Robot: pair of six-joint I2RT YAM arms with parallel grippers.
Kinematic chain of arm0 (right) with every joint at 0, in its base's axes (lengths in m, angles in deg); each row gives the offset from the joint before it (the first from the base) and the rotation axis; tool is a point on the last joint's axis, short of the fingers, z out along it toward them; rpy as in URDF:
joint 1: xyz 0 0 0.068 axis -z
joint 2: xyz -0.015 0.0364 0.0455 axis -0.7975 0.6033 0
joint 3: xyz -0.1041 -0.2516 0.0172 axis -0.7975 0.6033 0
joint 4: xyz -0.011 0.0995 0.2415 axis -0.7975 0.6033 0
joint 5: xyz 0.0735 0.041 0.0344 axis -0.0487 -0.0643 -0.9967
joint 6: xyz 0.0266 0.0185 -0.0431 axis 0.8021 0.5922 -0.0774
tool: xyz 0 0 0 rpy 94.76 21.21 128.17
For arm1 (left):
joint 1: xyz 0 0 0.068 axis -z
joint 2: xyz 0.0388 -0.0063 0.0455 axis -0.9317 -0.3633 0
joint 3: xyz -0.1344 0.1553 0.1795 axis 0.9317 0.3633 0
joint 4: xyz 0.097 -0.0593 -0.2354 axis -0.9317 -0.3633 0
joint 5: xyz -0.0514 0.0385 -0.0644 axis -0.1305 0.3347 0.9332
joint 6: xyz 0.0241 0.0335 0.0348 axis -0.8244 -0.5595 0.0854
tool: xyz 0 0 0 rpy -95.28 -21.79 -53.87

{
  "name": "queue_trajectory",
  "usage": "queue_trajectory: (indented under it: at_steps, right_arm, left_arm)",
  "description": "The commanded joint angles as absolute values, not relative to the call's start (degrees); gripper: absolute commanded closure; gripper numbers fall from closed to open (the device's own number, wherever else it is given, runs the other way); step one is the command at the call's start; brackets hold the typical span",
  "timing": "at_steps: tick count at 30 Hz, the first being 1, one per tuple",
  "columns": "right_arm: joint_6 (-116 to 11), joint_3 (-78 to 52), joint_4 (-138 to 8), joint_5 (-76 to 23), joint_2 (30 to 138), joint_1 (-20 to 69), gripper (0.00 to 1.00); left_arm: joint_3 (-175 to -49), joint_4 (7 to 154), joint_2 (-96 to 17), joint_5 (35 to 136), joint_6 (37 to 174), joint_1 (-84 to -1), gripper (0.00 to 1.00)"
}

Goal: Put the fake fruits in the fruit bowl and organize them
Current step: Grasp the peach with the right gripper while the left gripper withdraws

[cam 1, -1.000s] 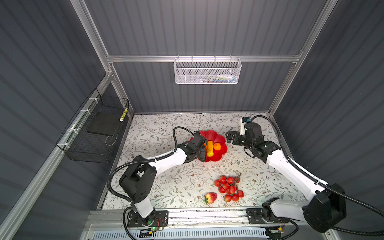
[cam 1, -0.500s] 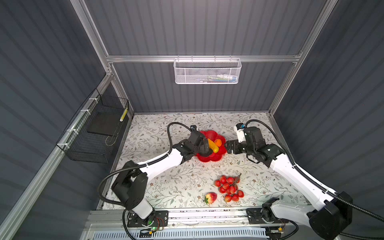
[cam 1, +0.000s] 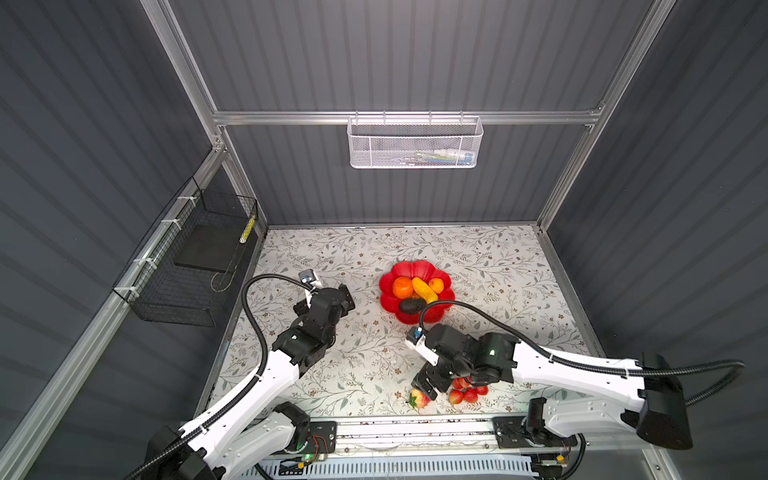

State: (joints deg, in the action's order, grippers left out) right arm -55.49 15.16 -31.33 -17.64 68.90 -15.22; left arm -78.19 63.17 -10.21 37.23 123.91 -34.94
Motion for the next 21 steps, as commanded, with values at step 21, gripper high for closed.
queue_trajectory:
  at_steps: [21]
  right_arm:
    - [-57.5,12.1,-33.6,-13.8,87.3,-21.3,0.25]
  left_arm:
    - [-73.4,52.8,2.8,32.1,127.2,-35.5,0.00]
